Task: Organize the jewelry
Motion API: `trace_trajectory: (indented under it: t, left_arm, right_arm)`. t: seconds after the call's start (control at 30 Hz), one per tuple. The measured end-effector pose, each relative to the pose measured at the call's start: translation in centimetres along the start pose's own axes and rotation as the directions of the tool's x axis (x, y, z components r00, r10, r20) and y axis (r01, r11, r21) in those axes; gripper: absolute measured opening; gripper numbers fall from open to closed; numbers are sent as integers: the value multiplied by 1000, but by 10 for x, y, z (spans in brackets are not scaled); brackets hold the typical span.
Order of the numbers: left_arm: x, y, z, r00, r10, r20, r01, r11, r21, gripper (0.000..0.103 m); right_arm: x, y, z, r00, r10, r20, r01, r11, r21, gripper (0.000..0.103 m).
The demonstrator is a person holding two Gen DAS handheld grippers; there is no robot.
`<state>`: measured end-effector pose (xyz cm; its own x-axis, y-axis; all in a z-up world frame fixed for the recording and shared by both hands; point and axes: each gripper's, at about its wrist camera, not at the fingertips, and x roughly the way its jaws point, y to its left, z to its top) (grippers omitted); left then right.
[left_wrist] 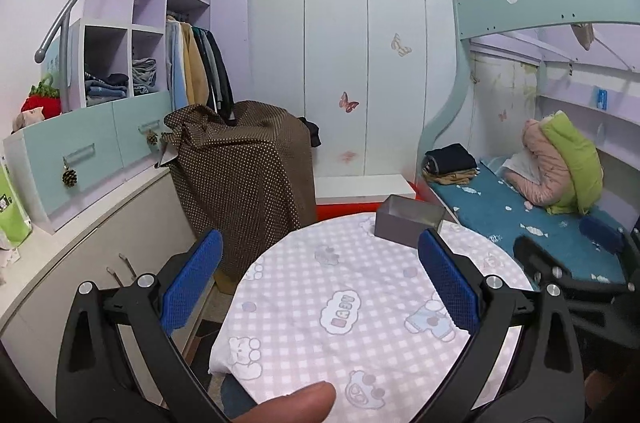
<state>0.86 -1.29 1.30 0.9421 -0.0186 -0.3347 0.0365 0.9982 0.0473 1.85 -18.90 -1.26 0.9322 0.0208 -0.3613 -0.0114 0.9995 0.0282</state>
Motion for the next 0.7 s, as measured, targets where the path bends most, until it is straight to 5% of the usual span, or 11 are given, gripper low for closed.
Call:
trace_trajectory:
  t: [0.7]
  left_arm:
    - [-6, 3, -11, 1000, -22, 0, 22, 1000, -20, 98]
  right_arm:
    - [-6, 8, 0, 1000, 5, 13, -5, 1000, -4, 96]
